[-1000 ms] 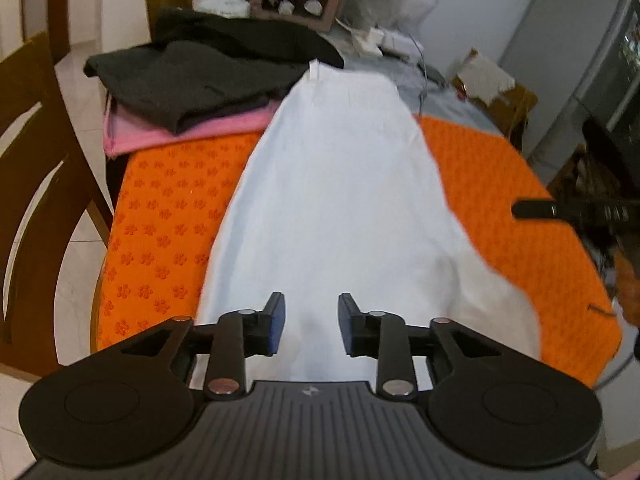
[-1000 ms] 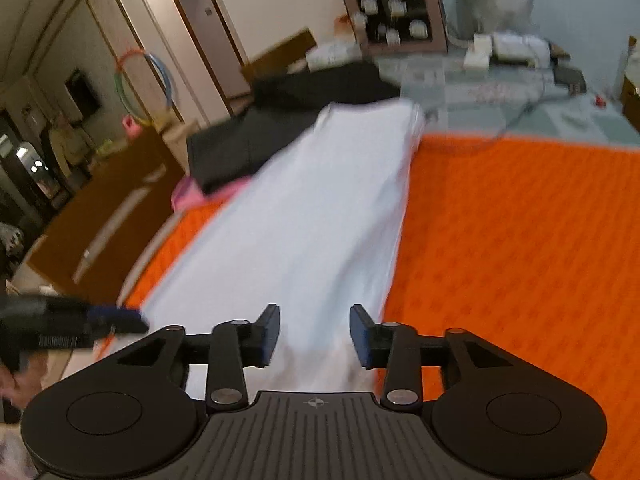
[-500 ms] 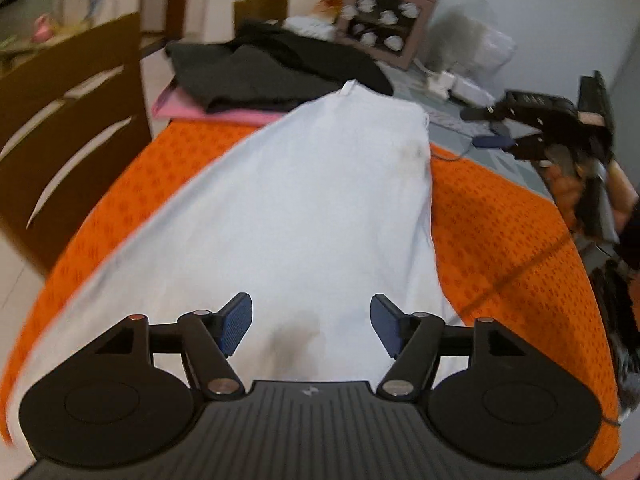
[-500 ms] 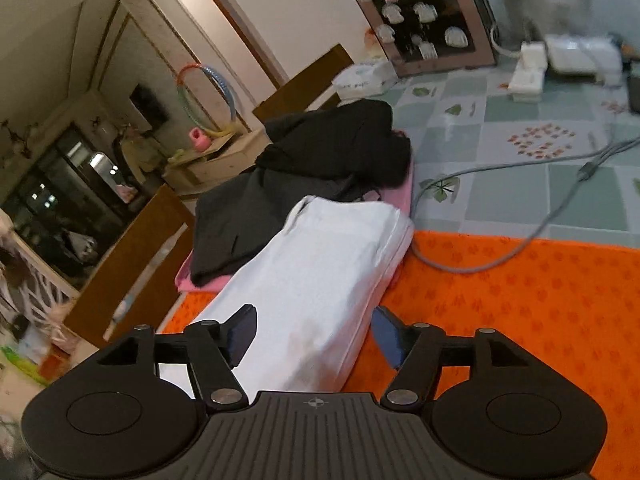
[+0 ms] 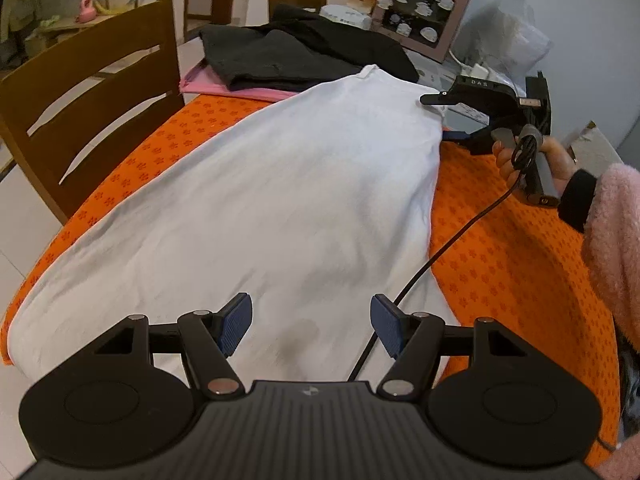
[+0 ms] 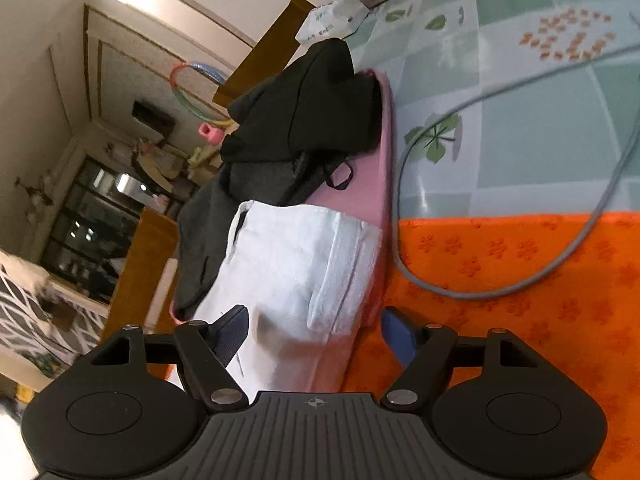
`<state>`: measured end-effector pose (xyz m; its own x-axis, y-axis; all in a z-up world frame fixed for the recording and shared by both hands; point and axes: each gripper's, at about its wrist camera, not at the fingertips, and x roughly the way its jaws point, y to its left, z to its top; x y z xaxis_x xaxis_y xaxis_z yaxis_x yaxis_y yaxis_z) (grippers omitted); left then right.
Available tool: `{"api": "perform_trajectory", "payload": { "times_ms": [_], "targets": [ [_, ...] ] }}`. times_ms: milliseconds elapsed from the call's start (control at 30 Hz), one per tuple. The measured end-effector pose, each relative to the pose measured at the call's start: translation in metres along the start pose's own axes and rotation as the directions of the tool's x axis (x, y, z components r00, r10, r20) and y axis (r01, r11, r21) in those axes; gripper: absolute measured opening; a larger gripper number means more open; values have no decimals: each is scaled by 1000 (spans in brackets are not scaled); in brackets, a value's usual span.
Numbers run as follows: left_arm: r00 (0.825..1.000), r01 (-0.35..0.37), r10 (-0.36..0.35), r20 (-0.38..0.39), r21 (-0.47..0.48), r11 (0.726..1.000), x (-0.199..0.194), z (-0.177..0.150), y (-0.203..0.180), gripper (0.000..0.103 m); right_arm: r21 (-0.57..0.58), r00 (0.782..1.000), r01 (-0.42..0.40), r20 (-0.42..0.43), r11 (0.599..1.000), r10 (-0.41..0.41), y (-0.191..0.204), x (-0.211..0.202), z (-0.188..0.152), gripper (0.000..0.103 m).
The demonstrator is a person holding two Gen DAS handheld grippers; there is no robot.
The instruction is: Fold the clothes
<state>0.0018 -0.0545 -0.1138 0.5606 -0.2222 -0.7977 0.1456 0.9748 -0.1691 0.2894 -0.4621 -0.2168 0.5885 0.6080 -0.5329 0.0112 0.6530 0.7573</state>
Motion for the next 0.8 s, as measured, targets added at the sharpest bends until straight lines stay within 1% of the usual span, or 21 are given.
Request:
{"api": "perform_trajectory", "payload": {
  "times_ms": [33, 100, 133, 167, 200, 300, 400, 467, 533, 567, 600, 633, 700, 800],
  "targets": [
    [1000, 7, -7, -2, -13, 1000, 1, 0, 1, 71, 15, 1000, -15, -3, 1000, 15, -1, 3, 0, 70],
    [1000, 24, -25, -6, -34, 999, 6, -3, 5, 69, 8, 1000, -5, 5, 1000, 5, 3, 4, 0, 61],
    [999, 34, -34, -9, -38, 999, 10, -4, 5, 62, 4, 1000, 1, 9, 1000, -1, 5, 5, 0, 54],
    [999, 43, -44, -14, -31, 999, 16, -4, 3, 58, -11, 1000, -6, 18, 1000, 7, 9, 2, -1, 50],
    [998, 57, -57, -18, -12, 998, 24, -2, -1, 50, -28, 999, -15, 27, 999, 16, 14, -1, -1, 48],
    [995, 99, -97, -34, 66, 993, 52, 7, -19, 43, -79, 999, -19, 32, 997, 21, 31, -8, 2, 42],
    [993, 115, -109, -39, 177, 978, 72, 15, -41, 43, -130, 999, -23, 35, 991, 28, 49, -14, 5, 38],
    [995, 98, -94, -27, 212, 972, 81, 20, -49, 43, -170, 999, -25, 43, 985, 33, 64, -20, 6, 36],
    [996, 83, -79, -27, 182, 980, 91, 22, -47, 42, -216, 998, -35, 53, 976, 47, 81, -26, 4, 35],
    [996, 87, -84, -27, 158, 984, 95, 23, -44, 41, -249, 997, -40, 59, 968, 56, 90, -30, 2, 34],
    [996, 91, -89, -20, 136, 987, 98, 22, -40, 37, -285, 996, -41, 65, 958, 62, 101, -33, -1, 34],
    [995, 96, -95, -14, 121, 988, 98, 22, -38, 37, -324, 995, -39, 73, 945, 66, 113, -38, -4, 34],
    [994, 110, -108, -18, 87, 990, 97, 23, -34, 36, -404, 993, -41, 86, 914, 82, 137, -49, -14, 34],
    [991, 129, -129, -19, -17, 992, 87, 26, -18, 36, -525, 989, -31, 108, 850, 103, 173, -65, -33, 34]
  ]
}}
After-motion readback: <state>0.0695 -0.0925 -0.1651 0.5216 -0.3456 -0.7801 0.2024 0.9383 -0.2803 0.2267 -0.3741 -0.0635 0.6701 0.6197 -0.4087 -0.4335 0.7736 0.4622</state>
